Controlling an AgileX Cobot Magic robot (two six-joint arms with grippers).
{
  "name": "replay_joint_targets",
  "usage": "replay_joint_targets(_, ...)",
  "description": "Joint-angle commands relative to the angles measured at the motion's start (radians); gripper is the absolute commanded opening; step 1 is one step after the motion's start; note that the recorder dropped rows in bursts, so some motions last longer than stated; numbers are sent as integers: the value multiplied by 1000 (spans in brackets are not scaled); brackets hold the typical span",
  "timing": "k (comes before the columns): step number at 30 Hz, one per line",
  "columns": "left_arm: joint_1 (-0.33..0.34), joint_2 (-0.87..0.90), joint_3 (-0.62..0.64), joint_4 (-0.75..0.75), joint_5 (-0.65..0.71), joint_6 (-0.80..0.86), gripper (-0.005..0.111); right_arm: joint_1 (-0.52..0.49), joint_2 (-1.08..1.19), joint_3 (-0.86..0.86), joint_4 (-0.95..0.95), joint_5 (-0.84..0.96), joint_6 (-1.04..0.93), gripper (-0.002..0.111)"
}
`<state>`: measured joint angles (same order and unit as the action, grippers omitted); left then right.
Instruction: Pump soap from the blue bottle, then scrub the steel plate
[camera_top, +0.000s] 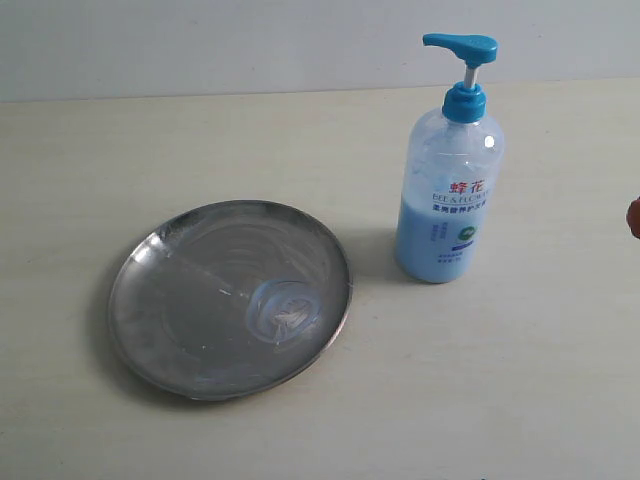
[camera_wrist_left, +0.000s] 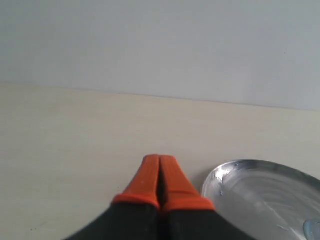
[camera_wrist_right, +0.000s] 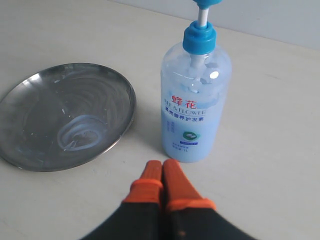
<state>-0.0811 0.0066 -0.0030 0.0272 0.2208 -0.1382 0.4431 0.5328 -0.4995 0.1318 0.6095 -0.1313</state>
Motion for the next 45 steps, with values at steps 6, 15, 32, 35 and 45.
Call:
replay_joint_targets(6, 3, -7, 3, 11, 117, -11, 0, -1, -8, 4, -5, -12, 1, 0)
replay_joint_targets(15, 3, -7, 3, 11, 131, -38, 0, -1, -8, 4, -5, -12, 1, 0)
replay_joint_targets(32, 3, -7, 3, 11, 134, -30, 0, -1, -8, 4, -5, -12, 1, 0)
replay_joint_targets(35, 3, -7, 3, 11, 134, -30, 0, -1, -8, 4, -5, -12, 1, 0)
replay_joint_targets(45, 3, -7, 3, 11, 134, -30, 0, -1, -8, 4, -5, -12, 1, 0)
